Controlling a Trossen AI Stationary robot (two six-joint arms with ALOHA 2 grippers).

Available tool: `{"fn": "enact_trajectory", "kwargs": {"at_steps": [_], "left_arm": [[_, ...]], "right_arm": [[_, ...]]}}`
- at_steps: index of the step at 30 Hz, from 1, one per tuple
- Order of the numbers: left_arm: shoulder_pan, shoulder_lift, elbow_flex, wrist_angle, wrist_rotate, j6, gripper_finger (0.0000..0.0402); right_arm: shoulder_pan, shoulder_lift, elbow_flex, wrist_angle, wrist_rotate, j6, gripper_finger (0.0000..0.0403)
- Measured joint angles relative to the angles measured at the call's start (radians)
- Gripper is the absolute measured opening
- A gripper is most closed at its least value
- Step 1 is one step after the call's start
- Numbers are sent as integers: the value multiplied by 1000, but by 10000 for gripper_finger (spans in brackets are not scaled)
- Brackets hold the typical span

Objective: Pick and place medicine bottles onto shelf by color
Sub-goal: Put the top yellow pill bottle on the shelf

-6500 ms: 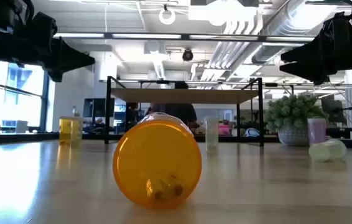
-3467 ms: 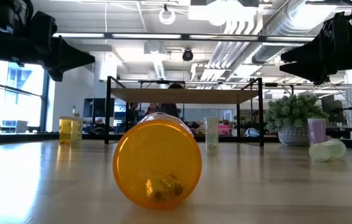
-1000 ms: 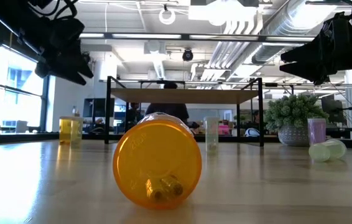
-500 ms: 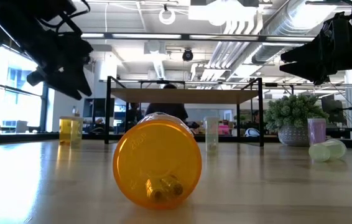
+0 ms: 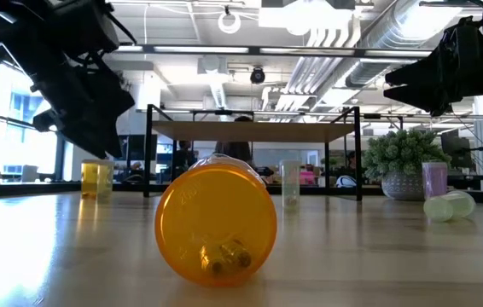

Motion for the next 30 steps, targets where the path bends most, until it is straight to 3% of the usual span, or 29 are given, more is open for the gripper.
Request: {"fn": "enact_trajectory", "kwargs": {"at_steps": [16, 30], "left_arm": [[-1, 120, 0, 34, 15, -26, 185], [-1, 133, 0, 38, 23, 2, 103]], "right_arm": [[0, 0, 0, 0, 0, 0, 264], [0, 0, 0, 0, 0, 0, 264]]}}
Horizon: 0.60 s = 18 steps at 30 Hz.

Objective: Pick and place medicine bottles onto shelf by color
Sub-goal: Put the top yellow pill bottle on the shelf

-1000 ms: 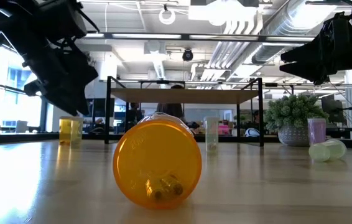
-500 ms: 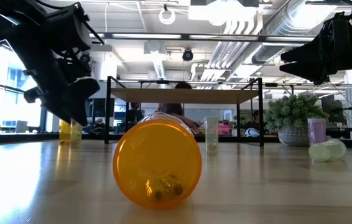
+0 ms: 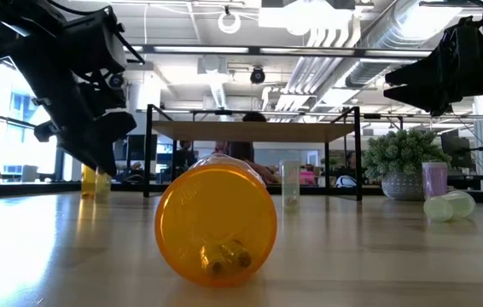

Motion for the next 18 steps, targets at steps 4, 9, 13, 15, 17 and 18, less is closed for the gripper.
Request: {"fn": "enact_trajectory", "kwargs": {"at_steps": [4, 9, 13, 15, 17, 18], "left_arm": [[0, 0, 0, 0, 1, 7, 106], [0, -2, 0, 25, 31, 28, 117], [0, -22, 16, 16, 61, 60, 112], [0, -43, 31, 13, 77, 86, 110], [-5, -57, 53, 15, 89, 118, 109], [-9, -60, 66, 15, 95, 139, 110]], "right_arm": [[0, 0, 0, 0, 0, 0, 264], [0, 0, 0, 0, 0, 0, 264], [0, 0, 0, 0, 0, 0, 264], [0, 0, 0, 0, 0, 0, 264], [0, 0, 0, 0, 0, 0, 264], [0, 0, 0, 0, 0, 0, 264]]}}
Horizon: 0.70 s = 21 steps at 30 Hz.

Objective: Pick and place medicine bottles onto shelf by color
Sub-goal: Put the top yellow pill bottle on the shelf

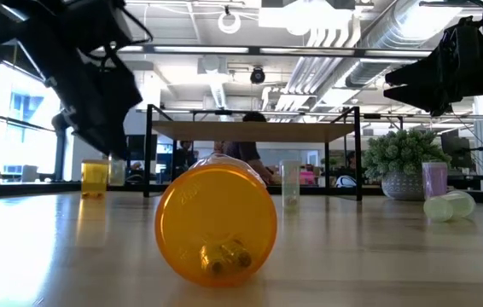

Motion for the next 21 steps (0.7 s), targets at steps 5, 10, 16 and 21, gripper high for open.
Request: {"fn": "enact_trajectory", "kwargs": {"at_steps": [5, 10, 16, 21], "left_arm": [[-8, -17, 89, 2, 6, 127, 112], [22, -16, 191, 3, 2, 260, 112], [99, -16, 320, 5, -21, 406, 113], [232, -16, 431, 5, -36, 544, 113]], "right_arm": [[0, 0, 0, 0, 0, 0, 264], [0, 0, 0, 0, 0, 0, 264], [0, 0, 0, 0, 0, 0, 264], [0, 0, 0, 0, 0, 0, 264]]}}
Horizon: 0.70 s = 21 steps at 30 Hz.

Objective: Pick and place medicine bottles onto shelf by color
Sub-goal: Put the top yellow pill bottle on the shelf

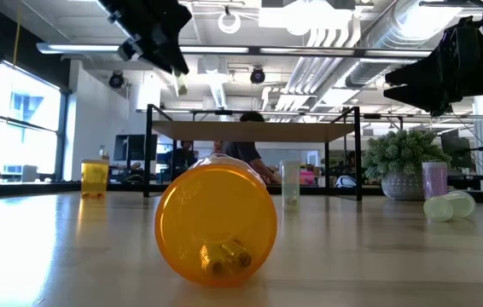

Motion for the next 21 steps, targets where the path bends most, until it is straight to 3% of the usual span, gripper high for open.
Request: {"fn": "enact_trajectory", "kwargs": {"at_steps": [13, 21], "left_arm": [[435, 67, 317, -97, 203, 222, 113], [572, 202, 511, -272, 346, 225, 113]], "right_arm": [[0, 0, 0, 0, 0, 0, 264], [0, 0, 0, 0, 0, 0, 264]]}}
